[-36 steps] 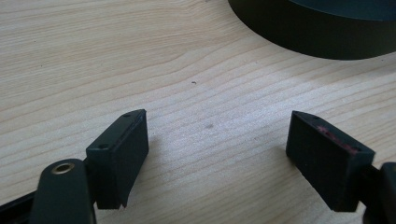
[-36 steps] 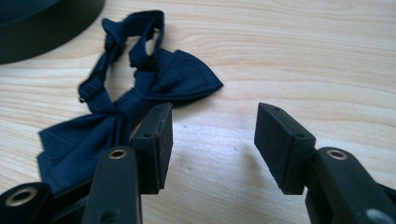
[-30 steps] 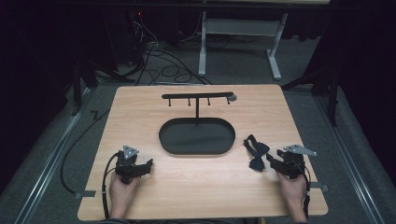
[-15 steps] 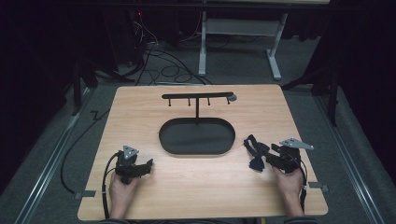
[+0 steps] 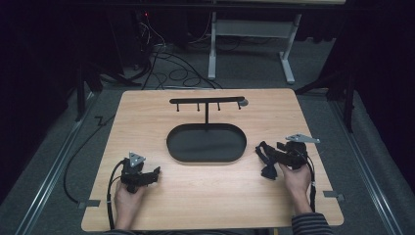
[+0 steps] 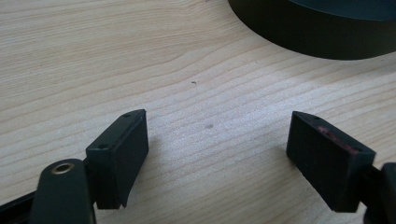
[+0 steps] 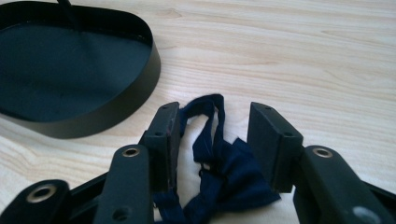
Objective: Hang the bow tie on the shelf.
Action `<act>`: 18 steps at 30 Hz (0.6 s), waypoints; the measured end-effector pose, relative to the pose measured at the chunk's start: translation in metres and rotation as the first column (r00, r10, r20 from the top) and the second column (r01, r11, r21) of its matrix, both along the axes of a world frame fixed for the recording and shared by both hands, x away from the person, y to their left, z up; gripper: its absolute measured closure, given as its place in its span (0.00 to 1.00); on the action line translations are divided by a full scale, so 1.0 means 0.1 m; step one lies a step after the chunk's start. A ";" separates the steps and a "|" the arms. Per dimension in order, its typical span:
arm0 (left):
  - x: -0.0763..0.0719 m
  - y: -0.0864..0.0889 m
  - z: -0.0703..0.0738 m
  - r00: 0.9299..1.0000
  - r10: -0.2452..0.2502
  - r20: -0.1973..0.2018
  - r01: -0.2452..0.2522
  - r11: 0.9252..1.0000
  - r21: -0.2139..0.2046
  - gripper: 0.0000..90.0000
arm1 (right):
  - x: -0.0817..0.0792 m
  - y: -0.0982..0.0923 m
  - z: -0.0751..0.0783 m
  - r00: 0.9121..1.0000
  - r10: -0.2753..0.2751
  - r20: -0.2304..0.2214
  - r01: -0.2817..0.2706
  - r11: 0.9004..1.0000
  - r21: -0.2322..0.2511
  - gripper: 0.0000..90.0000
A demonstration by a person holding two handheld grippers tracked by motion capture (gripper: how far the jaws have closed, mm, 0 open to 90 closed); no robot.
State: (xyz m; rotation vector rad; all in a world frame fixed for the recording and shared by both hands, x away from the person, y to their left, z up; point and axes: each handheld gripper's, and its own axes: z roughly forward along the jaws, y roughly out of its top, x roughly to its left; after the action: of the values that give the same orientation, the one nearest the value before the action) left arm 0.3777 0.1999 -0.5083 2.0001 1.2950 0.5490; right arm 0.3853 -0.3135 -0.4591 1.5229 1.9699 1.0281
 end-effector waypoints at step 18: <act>0.00 0.00 0.00 1.000 0.000 0.000 0.000 1.000 -0.001 0.24 | 0.36 0.08 -0.20 0.994 -0.022 -0.107 0.020 1.000 -0.017 0.70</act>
State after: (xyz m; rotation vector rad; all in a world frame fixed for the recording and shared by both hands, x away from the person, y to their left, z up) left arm 0.3777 0.2000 -0.5083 1.9998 1.2948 0.5485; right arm 0.4212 -0.3053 -0.4792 1.6175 2.0246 0.9374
